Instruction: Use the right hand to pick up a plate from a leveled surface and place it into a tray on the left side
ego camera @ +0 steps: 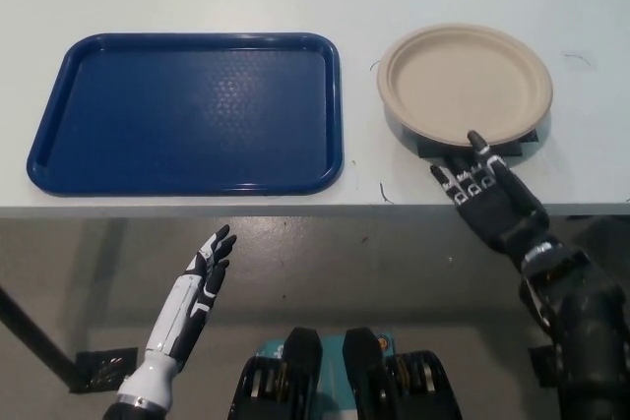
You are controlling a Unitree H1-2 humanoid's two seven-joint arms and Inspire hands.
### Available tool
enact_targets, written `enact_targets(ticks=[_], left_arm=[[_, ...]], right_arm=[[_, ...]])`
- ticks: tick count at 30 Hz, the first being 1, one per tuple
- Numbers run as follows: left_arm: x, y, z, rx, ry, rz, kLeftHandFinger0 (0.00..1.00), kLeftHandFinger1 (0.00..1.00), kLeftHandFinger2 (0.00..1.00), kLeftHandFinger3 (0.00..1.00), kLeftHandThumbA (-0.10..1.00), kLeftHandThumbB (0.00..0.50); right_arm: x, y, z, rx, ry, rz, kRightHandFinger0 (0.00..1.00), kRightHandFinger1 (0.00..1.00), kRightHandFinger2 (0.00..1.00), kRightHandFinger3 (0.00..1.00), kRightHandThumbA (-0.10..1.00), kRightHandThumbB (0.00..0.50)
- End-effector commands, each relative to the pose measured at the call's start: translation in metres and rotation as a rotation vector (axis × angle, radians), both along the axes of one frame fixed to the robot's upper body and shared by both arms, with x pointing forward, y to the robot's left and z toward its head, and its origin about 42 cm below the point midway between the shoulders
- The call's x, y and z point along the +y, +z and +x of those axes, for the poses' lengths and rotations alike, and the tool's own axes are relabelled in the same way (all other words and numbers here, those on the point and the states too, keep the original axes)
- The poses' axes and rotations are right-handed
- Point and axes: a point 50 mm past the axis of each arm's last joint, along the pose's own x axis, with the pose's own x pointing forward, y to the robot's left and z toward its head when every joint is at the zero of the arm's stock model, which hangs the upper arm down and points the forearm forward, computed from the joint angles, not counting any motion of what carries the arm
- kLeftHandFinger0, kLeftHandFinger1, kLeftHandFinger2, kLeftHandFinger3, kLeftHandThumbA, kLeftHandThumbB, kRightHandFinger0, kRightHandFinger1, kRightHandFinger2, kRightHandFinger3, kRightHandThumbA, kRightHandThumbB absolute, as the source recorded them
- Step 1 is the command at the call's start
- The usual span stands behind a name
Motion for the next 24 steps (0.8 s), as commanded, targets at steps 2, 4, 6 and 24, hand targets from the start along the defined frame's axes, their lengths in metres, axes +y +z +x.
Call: enact_targets(ticks=[2,4,6,24], left_arm=[[0.003,0.015,0.008,-0.074,-0.03,-0.018,1.0,1.0,1.0,1.0,1.0,0.149],[0.002,0.015,0.008,-0.075,-0.031,-0.016,1.0,1.0,1.0,1.0,1.0,0.147],[0.003,0.015,0.008,-0.079,-0.033,-0.011,1.0,1.0,1.0,1.0,1.0,0.135],[0.003,0.016,0.008,-0.078,-0.027,-0.001,1.0,1.0,1.0,1.0,1.0,0.143]], right_arm=[[-0.004,0.035,0.037,-0.104,-0.027,-0.032,1.0,1.0,1.0,1.0,1.0,0.387],[-0.004,0.037,0.042,-0.101,-0.035,-0.024,1.0,1.0,1.0,1.0,1.0,0.396],[-0.004,0.041,0.048,-0.111,-0.042,-0.022,1.0,1.0,1.0,1.0,1.0,0.396],[-0.007,0.048,0.056,0.154,-0.161,-0.239,0.0,0.14,0.66,1.0,-0.1,0.052]])
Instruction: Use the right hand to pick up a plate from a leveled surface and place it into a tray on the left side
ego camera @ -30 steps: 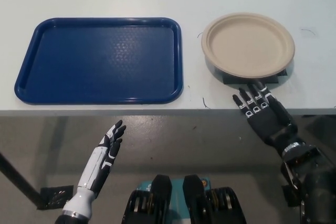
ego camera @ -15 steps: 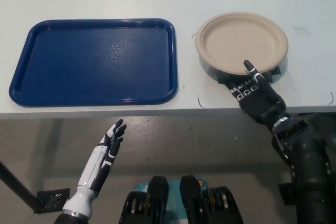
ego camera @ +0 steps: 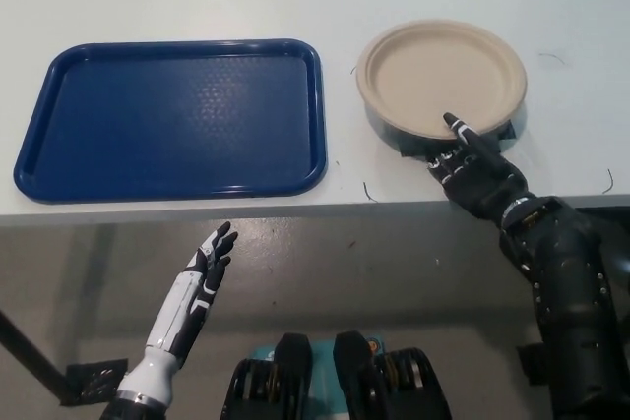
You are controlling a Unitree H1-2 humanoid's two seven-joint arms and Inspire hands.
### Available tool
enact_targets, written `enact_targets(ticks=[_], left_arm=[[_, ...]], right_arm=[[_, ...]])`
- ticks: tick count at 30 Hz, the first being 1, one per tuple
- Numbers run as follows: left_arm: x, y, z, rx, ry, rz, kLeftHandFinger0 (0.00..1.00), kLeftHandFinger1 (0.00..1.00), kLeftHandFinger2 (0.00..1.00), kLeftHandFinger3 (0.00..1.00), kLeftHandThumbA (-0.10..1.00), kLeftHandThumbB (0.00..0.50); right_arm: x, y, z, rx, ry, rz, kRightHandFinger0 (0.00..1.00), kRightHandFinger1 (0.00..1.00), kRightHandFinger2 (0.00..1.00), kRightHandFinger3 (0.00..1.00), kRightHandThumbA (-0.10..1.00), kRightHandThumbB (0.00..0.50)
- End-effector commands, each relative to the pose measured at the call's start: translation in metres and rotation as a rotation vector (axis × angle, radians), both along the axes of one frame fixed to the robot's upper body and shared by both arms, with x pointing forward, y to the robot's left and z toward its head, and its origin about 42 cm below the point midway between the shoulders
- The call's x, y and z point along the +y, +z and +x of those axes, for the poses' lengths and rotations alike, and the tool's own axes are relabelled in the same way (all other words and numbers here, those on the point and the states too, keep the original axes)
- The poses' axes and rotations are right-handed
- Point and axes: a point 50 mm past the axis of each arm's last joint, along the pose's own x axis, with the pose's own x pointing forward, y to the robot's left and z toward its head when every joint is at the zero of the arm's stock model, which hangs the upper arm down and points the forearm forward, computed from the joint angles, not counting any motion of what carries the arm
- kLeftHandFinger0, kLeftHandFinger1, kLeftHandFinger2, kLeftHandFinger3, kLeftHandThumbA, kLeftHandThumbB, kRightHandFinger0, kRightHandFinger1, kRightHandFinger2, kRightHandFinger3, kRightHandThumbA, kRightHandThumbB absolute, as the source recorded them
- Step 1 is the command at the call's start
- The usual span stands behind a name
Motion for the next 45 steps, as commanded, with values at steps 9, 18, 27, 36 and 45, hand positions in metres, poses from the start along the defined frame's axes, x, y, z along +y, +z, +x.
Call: enact_targets(ticks=[9,18,27,36,45], left_arm=[[0.003,0.018,0.011,-0.087,-0.02,0.003,1.0,1.0,1.0,1.0,1.0,0.142],[0.002,0.021,0.015,-0.1,-0.028,0.003,1.0,1.0,1.0,1.0,1.0,0.13],[0.003,0.023,0.015,-0.094,-0.028,-0.008,1.0,1.0,1.0,1.0,1.0,0.136],[0.004,0.023,0.017,-0.096,-0.031,0.004,1.0,1.0,1.0,1.0,1.0,0.13],[0.004,0.024,0.017,-0.094,-0.031,0.002,1.0,1.0,1.0,1.0,1.0,0.13]], right_arm=[[-0.015,0.044,0.009,-0.015,-0.114,-0.09,0.0,0.2,0.68,0.64,-0.1,0.039],[-0.012,0.049,-0.024,-0.077,-0.098,-0.095,0.0,0.2,0.7,0.78,-0.1,0.004],[-0.011,0.063,-0.102,-0.206,-0.025,-0.138,0.0,0.34,0.68,1.0,-0.1,0.0],[-0.003,0.062,-0.164,-0.224,0.067,-0.134,0.0,0.27,0.59,1.0,-0.1,0.0],[0.016,0.081,-0.156,-0.267,0.113,-0.155,0.0,0.33,0.66,1.0,-0.1,0.001]])
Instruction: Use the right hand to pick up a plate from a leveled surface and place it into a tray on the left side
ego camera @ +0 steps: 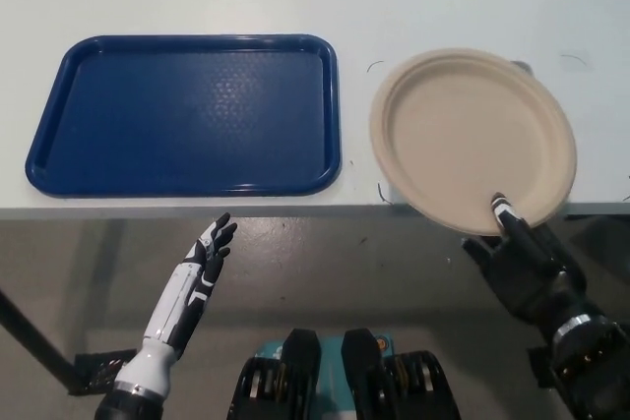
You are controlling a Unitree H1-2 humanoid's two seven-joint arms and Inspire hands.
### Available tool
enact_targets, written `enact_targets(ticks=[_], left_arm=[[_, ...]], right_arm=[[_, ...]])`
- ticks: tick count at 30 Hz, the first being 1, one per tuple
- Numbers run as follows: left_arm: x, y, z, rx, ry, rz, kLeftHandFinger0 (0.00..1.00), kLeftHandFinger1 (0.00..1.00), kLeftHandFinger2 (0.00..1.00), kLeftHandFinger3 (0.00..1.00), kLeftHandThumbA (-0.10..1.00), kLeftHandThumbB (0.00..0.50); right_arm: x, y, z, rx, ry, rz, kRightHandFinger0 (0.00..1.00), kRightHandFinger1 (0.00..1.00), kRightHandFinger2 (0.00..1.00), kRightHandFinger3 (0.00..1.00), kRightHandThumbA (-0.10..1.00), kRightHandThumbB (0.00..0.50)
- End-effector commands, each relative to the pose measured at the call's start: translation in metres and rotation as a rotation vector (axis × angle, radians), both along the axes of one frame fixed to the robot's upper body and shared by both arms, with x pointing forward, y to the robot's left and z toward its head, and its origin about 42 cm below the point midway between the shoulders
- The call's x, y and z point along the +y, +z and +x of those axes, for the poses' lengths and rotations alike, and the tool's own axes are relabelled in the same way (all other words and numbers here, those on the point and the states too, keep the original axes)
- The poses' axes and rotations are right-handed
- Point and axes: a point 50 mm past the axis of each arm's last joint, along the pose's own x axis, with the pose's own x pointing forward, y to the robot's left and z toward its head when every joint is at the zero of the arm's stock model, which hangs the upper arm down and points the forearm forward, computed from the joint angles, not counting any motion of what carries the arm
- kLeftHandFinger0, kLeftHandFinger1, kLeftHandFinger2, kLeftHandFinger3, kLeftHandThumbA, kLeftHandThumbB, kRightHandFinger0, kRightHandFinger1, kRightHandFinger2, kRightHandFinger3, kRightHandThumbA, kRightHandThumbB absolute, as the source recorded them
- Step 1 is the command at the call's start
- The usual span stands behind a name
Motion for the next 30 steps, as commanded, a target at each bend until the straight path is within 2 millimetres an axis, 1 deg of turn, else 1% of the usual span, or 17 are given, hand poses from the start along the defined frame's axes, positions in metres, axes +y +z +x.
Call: enact_targets(ticks=[1,3,5,7,9,11,12,14,15,16,17,18,20,23,24,28,30], left_arm=[[0.002,0.015,0.008,-0.072,-0.021,0.004,1.0,1.0,1.0,1.0,1.0,0.138],[0.002,0.015,0.008,-0.07,-0.021,0.0,1.0,1.0,1.0,1.0,1.0,0.139],[0.002,0.015,0.008,-0.066,-0.022,-0.009,1.0,1.0,1.0,1.0,1.0,0.14],[0.002,0.015,0.007,-0.067,-0.023,-0.002,1.0,1.0,1.0,1.0,1.0,0.137],[0.002,0.015,0.007,-0.072,-0.024,0.0,1.0,1.0,1.0,1.0,1.0,0.136],[0.002,0.015,0.007,-0.073,-0.024,0.001,1.0,1.0,1.0,1.0,1.0,0.135],[0.002,0.016,0.007,-0.074,-0.025,0.003,1.0,1.0,1.0,1.0,1.0,0.136],[0.002,0.017,0.008,-0.07,-0.028,0.001,1.0,1.0,1.0,1.0,1.0,0.147],[0.002,0.017,0.008,-0.071,-0.028,0.005,1.0,1.0,1.0,1.0,1.0,0.141],[0.002,0.018,0.008,-0.072,-0.03,0.008,1.0,1.0,1.0,1.0,1.0,0.141],[0.002,0.018,0.008,-0.071,-0.032,0.01,1.0,1.0,1.0,1.0,1.0,0.141],[0.002,0.019,0.009,-0.071,-0.034,0.013,1.0,1.0,1.0,1.0,1.0,0.143],[0.001,0.019,0.01,-0.072,-0.036,0.017,1.0,1.0,1.0,1.0,1.0,0.147],[0.001,0.019,0.009,-0.062,-0.041,0.021,1.0,1.0,1.0,1.0,1.0,0.159],[0.001,0.019,0.009,-0.056,-0.041,0.023,1.0,1.0,1.0,1.0,1.0,0.174],[0.0,0.02,0.008,-0.059,-0.044,0.034,1.0,1.0,1.0,1.0,1.0,0.174],[0.0,0.021,0.007,-0.06,-0.044,0.037,1.0,1.0,1.0,1.0,1.0,0.173]], right_arm=[[0.017,0.034,0.013,-0.081,0.05,0.024,0.0,0.37,0.72,1.0,-0.1,0.003],[0.025,0.038,0.021,-0.089,0.058,0.015,0.0,0.37,0.75,1.0,-0.1,0.001],[0.036,0.043,0.03,-0.094,0.074,0.007,0.0,0.35,0.74,1.0,-0.1,0.0],[0.051,0.045,0.043,-0.093,0.11,0.014,0.0,0.35,0.74,1.0,-0.1,0.0],[0.066,0.049,0.054,-0.085,0.134,0.013,0.0,0.38,0.76,1.0,-0.1,0.0],[0.074,0.05,0.061,-0.089,0.15,0.001,0.0,0.39,0.76,1.0,-0.1,0.001],[0.085,0.053,0.069,-0.098,0.172,-0.031,0.0,0.4,0.75,1.0,-0.1,0.005],[0.103,0.057,0.081,-0.097,0.201,-0.044,0.0,0.38,0.73,1.0,-0.1,0.017],[0.11,0.059,0.086,-0.095,0.214,-0.042,0.0,0.37,0.71,1.0,-0.1,0.023],[0.118,0.061,0.091,-0.089,0.224,-0.044,0.0,0.37,0.71,1.0,-0.1,0.045],[0.129,0.064,0.098,-0.078,0.228,-0.053,0.0,0.35,0.72,1.0,-0.1,0.054],[0.138,0.067,0.103,-0.075,0.236,-0.063,0.0,0.33,0.71,1.0,-0.1,0.044],[0.155,0.073,0.113,-0.071,0.254,-0.091,0.0,0.3,0.7,1.0,-0.1,0.052],[0.174,0.077,0.125,-0.051,0.271,-0.11,0.0,0.25,0.71,1.0,-0.1,0.051],[0.18,0.078,0.13,-0.046,0.276,-0.114,0.0,0.26,0.73,1.0,-0.1,0.052],[0.199,0.084,0.146,-0.022,0.28,-0.152,0.0,0.27,0.73,1.0,-0.1,0.04],[0.21,0.086,0.154,-0.017,0.282,-0.183,0.0,0.25,0.71,1.0,-0.1,0.055]])
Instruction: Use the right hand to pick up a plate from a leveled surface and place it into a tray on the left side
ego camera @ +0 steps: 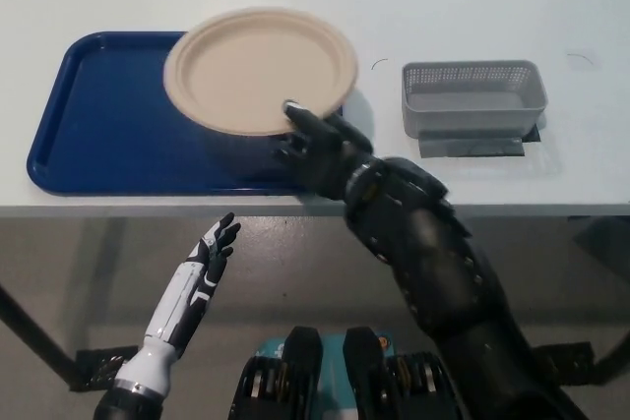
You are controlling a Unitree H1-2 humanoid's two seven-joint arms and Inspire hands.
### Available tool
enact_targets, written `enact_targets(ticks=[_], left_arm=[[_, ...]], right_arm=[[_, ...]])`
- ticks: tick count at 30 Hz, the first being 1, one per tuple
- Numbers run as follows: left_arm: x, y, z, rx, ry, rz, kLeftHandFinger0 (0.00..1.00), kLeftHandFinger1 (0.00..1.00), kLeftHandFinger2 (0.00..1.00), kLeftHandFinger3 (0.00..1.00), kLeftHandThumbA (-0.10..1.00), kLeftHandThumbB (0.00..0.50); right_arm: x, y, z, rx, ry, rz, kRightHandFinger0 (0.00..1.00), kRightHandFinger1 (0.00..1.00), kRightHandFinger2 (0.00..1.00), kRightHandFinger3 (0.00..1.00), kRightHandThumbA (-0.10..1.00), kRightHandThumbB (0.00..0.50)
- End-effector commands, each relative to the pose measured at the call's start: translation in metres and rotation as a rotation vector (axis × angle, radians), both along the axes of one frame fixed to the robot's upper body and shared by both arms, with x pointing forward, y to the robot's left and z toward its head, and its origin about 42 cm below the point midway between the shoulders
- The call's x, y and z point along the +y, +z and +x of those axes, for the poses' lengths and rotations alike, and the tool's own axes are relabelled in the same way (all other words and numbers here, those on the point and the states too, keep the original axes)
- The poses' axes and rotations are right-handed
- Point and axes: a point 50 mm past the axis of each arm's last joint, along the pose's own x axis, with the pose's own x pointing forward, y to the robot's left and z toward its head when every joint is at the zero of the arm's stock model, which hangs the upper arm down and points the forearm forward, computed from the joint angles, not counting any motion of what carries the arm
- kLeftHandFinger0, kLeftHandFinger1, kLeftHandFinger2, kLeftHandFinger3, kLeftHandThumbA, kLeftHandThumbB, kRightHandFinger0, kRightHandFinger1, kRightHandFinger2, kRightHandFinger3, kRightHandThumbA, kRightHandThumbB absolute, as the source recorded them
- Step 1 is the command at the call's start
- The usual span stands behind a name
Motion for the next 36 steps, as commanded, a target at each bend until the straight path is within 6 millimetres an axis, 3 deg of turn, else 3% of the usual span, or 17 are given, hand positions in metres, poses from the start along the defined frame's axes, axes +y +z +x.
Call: enact_targets(ticks=[1,5,11,12,13,14,15,16,17,18,20,23,30,33,36], left_arm=[[0.0,0.018,0.006,-0.058,-0.022,0.024,1.0,1.0,1.0,1.0,1.0,0.174],[-0.003,0.018,0.006,-0.05,-0.025,0.023,1.0,1.0,1.0,1.0,1.0,0.176],[-0.004,0.019,0.005,-0.039,-0.024,0.037,1.0,1.0,1.0,1.0,1.0,0.19],[-0.005,0.019,0.005,-0.046,-0.026,0.04,1.0,1.0,1.0,1.0,1.0,0.18],[-0.005,0.019,0.005,-0.05,-0.027,0.041,1.0,1.0,1.0,1.0,1.0,0.178],[-0.005,0.019,0.005,-0.05,-0.029,0.036,1.0,1.0,1.0,1.0,1.0,0.185],[-0.005,0.019,0.005,-0.047,-0.031,0.03,1.0,1.0,1.0,1.0,1.0,0.186],[-0.005,0.019,0.006,-0.045,-0.034,0.031,1.0,1.0,1.0,1.0,1.0,0.193],[-0.005,0.019,0.006,-0.046,-0.034,0.031,1.0,1.0,1.0,1.0,1.0,0.193],[-0.005,0.019,0.005,-0.047,-0.036,0.038,1.0,1.0,1.0,1.0,1.0,0.192],[-0.005,0.02,0.005,-0.046,-0.034,0.045,1.0,1.0,1.0,1.0,1.0,0.197],[-0.005,0.02,0.005,-0.045,-0.038,0.04,1.0,1.0,1.0,1.0,1.0,0.195],[-0.005,0.02,0.006,-0.048,-0.042,0.056,1.0,1.0,1.0,1.0,1.0,0.193],[-0.005,0.02,0.007,-0.036,-0.044,0.033,1.0,1.0,1.0,1.0,1.0,0.193],[-0.005,0.02,0.006,-0.038,-0.049,0.045,1.0,1.0,1.0,1.0,1.0,0.194]], right_arm=[[0.025,0.036,0.018,-0.114,0.029,-0.032,0.0,0.25,0.71,0.98,-0.1,0.058],[0.044,0.04,0.031,-0.114,0.04,-0.069,0.0,0.23,0.75,1.0,-0.1,0.092],[0.067,0.04,0.042,-0.133,0.051,-0.138,0.0,0.3,0.85,1.0,-0.1,0.084],[0.07,0.04,0.046,-0.124,0.048,-0.171,0.0,0.31,0.86,1.0,-0.1,0.155],[0.071,0.04,0.047,-0.128,0.053,-0.189,0.0,0.35,0.89,0.72,-0.03,0.228],[0.071,0.04,0.049,-0.148,0.095,-0.216,0.31,0.68,1.0,0.81,0.29,0.222],[0.071,0.04,0.05,-0.164,0.143,-0.232,0.39,0.76,1.0,0.81,0.42,0.236],[0.069,0.042,0.051,-0.187,0.213,-0.227,0.93,1.0,1.0,1.0,0.67,0.312],[0.069,0.043,0.051,-0.212,0.266,-0.223,1.0,1.0,1.0,1.0,0.8,0.344],[0.067,0.044,0.052,-0.233,0.297,-0.213,1.0,1.0,1.0,1.0,0.88,0.385],[0.066,0.049,0.052,-0.244,0.32,-0.203,1.0,1.0,1.0,1.0,0.9,0.467],[0.062,0.057,0.053,-0.267,0.345,-0.208,1.0,1.0,1.0,1.0,0.94,0.499],[0.037,0.059,0.052,-0.336,0.371,-0.193,1.0,1.0,1.0,1.0,0.96,0.477],[0.019,0.056,0.042,-0.357,0.333,-0.138,1.0,1.0,1.0,1.0,0.89,0.487],[-0.01,0.049,0.019,-0.398,0.297,-0.089,1.0,1.0,1.0,1.0,0.85,0.463]])
